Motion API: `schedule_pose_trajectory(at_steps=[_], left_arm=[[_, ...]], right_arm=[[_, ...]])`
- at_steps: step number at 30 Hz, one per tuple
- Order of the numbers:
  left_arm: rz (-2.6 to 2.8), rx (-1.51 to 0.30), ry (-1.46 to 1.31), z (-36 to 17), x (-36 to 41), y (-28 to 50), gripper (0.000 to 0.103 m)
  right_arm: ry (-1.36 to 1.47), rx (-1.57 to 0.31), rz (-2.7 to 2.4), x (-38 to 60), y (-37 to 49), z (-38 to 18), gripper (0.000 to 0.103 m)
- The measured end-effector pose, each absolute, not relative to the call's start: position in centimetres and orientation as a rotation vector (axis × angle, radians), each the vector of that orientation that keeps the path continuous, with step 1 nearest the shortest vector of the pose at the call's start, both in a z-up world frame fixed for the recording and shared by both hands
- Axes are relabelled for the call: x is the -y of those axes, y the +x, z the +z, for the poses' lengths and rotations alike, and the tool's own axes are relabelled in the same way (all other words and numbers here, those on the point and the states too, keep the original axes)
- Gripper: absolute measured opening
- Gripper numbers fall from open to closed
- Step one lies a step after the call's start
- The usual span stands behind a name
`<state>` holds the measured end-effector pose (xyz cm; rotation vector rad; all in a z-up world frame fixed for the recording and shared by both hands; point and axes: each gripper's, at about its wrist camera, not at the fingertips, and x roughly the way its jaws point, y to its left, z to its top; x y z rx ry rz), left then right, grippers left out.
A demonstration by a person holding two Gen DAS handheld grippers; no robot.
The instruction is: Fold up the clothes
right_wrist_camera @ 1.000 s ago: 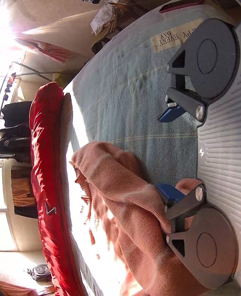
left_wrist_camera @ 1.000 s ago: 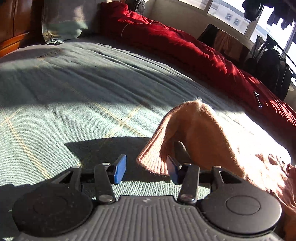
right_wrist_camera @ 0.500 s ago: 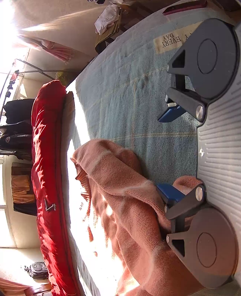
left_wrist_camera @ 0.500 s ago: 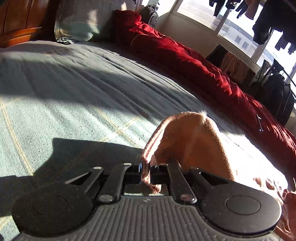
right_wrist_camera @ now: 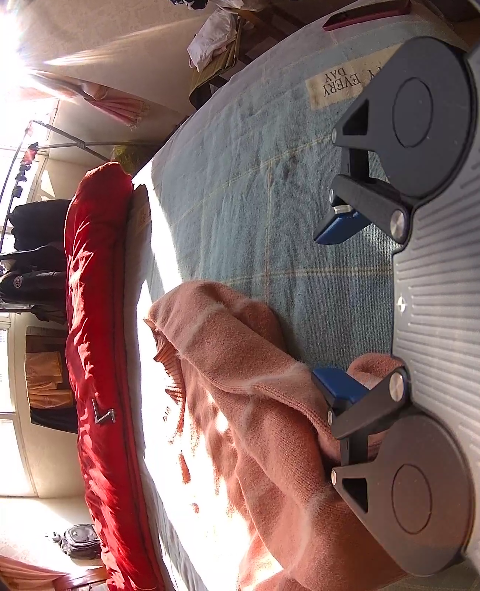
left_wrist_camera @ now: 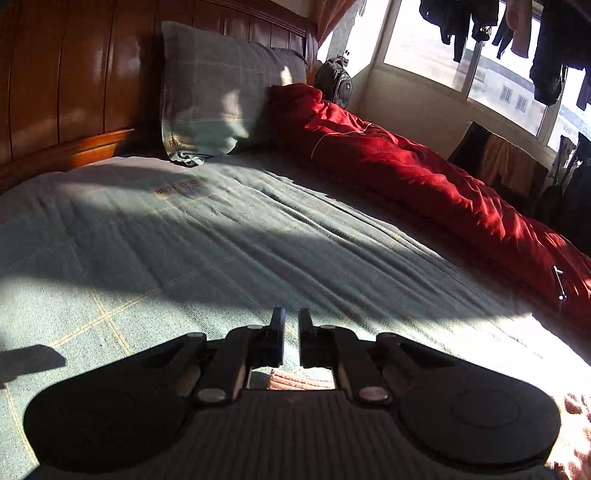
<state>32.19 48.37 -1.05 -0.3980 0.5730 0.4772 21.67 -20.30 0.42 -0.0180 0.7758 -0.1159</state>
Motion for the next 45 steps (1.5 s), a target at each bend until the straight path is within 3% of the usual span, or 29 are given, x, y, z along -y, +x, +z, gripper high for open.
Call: schedule_pose_trajectory(at_steps=[9, 25, 29, 37, 42, 43, 44, 45], left_arm=[[0.361, -0.692, -0.286, -2.7, -42.8, 33.0, 0.005], [-0.099, -0.800, -0.043, -2.8, -23.6, 33.0, 0.010], [-0.250, -0.779, -0.020, -1.5, -18.3, 31.5, 0.020], [-0.350, -0.671, 0.024, 0.4, -11.7, 28.4, 0.024], [-0.397, -0.670, -0.049, 0.2, -9.8, 28.0, 0.033], [-0.402, -0.668, -0.064, 0.2, -9.5, 28.0, 0.033], [-0.406, -0.666, -0.078, 0.2, -9.2, 27.9, 0.033], [-0.408, -0.664, -0.093, 0.2, -9.1, 27.9, 0.033]], right_arm=[[-0.019, -0.785, -0.114, 21.0, 22.1, 0.1, 0.077], [-0.030, -0.764, -0.024, 23.3, 21.7, 0.9, 0.076], [-0.030, -0.760, 0.084, 23.4, 21.5, 1.5, 0.074], [-0.069, -0.743, 0.341, 23.0, 19.6, 3.3, 0.073], [-0.115, -0.776, 0.494, 21.4, 19.0, 2.8, 0.072], [-0.145, -0.787, 0.500, 20.8, 19.1, 2.4, 0.064], [-0.179, -0.799, 0.500, 20.1, 19.4, 1.9, 0.046], [-0.202, -0.807, 0.504, 19.6, 19.6, 1.5, 0.038]])
